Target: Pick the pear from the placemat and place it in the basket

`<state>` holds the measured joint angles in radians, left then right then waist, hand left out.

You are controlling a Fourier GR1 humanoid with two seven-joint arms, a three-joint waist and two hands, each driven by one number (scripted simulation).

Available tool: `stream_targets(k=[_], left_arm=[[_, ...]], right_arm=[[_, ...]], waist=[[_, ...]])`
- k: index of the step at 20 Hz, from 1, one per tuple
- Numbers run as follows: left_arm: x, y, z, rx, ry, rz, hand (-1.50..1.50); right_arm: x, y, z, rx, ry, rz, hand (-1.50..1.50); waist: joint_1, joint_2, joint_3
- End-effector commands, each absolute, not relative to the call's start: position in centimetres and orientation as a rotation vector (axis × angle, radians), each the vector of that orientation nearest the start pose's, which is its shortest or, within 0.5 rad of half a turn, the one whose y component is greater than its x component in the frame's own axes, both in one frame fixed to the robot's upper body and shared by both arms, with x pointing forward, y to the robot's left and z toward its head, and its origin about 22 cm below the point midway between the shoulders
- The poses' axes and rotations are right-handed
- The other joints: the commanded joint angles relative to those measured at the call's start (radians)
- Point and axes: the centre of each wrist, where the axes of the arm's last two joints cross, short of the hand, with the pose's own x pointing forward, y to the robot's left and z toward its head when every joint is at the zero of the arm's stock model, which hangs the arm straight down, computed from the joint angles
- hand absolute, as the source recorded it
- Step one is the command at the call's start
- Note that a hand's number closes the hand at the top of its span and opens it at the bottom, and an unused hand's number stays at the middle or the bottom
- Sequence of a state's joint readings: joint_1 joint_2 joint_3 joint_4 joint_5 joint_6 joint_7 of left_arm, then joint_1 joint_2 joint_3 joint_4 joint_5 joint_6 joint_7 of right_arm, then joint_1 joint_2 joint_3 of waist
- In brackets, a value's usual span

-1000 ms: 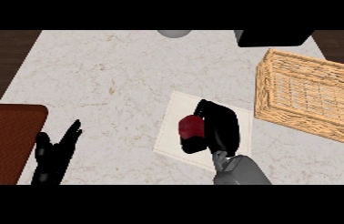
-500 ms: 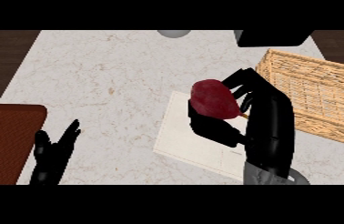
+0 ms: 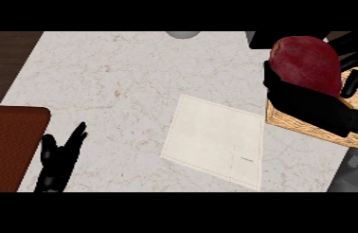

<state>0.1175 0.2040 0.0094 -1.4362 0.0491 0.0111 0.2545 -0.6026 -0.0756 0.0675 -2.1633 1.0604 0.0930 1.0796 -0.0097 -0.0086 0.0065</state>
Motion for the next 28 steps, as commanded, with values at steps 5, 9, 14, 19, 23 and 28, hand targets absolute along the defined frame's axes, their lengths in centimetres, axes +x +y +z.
stream_targets(k=[5, 9, 14, 19, 23, 28], left_arm=[[20.3, 30.6, -4.5, 0.156, -1.027, -0.016, 0.00], [20.2, 30.2, -5.0, 0.157, -1.014, -0.029, 0.00], [19.7, 30.4, -5.3, 0.164, -1.023, -0.039, 0.00], [20.1, 27.6, -4.9, 0.148, -1.017, -0.037, 0.00], [19.9, 31.1, -5.4, 0.162, -1.014, -0.015, 0.00], [18.8, 29.6, -6.0, 0.128, -1.006, -0.028, 0.00]], right_arm=[[25.0, -23.4, 30.2, -1.092, -1.455, -0.055, 1.50], [26.6, -25.7, 28.6, -1.154, -1.384, -0.012, 1.50], [29.4, -28.6, 26.7, -1.178, -1.368, 0.029, 1.50], [30.8, -30.6, 25.7, -1.106, -1.349, -0.030, 1.50], [30.6, -34.7, 21.8, -0.964, -1.410, -0.203, 1.50], [32.1, -36.0, 18.5, -0.973, -1.400, -0.199, 1.50]], waist=[[0.005, 0.007, -0.006], [0.008, 0.009, -0.007], [0.016, 0.011, -0.007], [0.015, 0.009, -0.006], [0.009, 0.013, -0.005], [0.019, 0.011, -0.006]])
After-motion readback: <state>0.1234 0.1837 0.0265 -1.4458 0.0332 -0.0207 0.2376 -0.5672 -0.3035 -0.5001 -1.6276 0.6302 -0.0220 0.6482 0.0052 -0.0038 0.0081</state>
